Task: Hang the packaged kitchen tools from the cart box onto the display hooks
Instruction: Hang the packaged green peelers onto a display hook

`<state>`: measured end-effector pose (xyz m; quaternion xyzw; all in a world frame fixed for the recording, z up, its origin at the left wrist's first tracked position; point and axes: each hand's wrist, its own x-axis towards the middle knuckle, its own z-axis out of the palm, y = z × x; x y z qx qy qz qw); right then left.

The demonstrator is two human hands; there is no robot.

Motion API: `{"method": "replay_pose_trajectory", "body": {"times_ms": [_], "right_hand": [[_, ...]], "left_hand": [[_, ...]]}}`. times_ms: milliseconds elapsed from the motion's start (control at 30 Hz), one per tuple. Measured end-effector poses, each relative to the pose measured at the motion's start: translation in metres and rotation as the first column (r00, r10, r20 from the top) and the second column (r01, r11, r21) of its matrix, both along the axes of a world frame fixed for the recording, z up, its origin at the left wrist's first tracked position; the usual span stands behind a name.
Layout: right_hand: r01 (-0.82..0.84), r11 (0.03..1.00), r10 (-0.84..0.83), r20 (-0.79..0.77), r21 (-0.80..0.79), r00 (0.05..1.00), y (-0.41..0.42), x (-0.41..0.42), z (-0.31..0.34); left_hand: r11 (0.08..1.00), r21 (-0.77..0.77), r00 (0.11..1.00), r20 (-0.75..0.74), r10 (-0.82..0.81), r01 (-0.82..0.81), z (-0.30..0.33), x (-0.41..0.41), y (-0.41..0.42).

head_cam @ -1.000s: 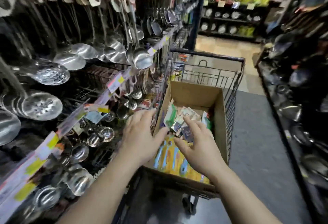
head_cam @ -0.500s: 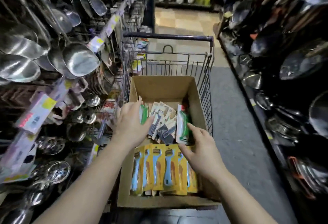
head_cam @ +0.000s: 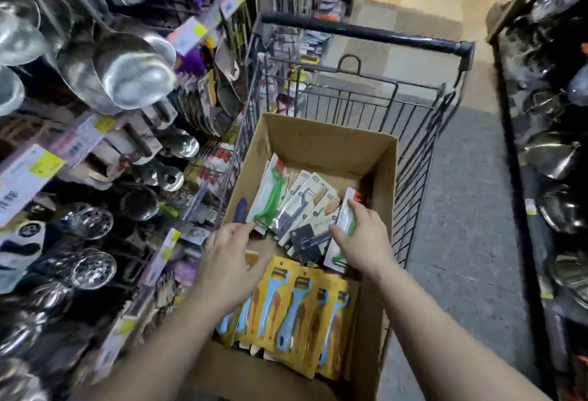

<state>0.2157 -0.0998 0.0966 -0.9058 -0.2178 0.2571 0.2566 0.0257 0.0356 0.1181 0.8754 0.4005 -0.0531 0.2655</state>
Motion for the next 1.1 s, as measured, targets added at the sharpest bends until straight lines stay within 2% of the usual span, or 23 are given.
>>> {"method": "replay_pose_trajectory", "body": {"times_ms": [333,633,733,800,1000,1100], "right_hand": [[0.012,0.998,-0.020,-0.160,-0.054,0.987,0.010,0.037,-0.053],[0.153,0.981,-0.175,-0.217,-0.115,0.960,0.001,0.024,-0.111],[0.254,0.960,-0.276,-0.235,-0.119,0.932,0.007,0.023,-0.128],[0.305,0.944,-0.329,-0.253,-0.129,0.910,0.013,0.025,-0.137],[0.460,0.872,-0.488,-0.226,-0.168,0.843,0.037,0.031,-0.164],[0.523,0.828,-0.558,-0.200,-0.205,0.805,0.044,0.037,-0.176]], "left_hand": [[0.997,-0.019,0.992,-0.100,0.070,-0.073,-0.043,0.053,0.020],[0.988,-0.115,0.981,-0.174,0.082,-0.103,-0.117,0.139,0.082],[0.971,-0.163,0.974,-0.168,0.150,-0.177,-0.146,0.159,0.094],[0.967,-0.143,0.969,-0.157,0.189,-0.212,-0.162,0.167,0.097],[0.973,0.050,0.966,-0.120,0.230,-0.226,-0.186,0.167,0.088],[0.971,0.024,0.963,-0.127,0.240,-0.239,-0.200,0.164,0.086]]}}
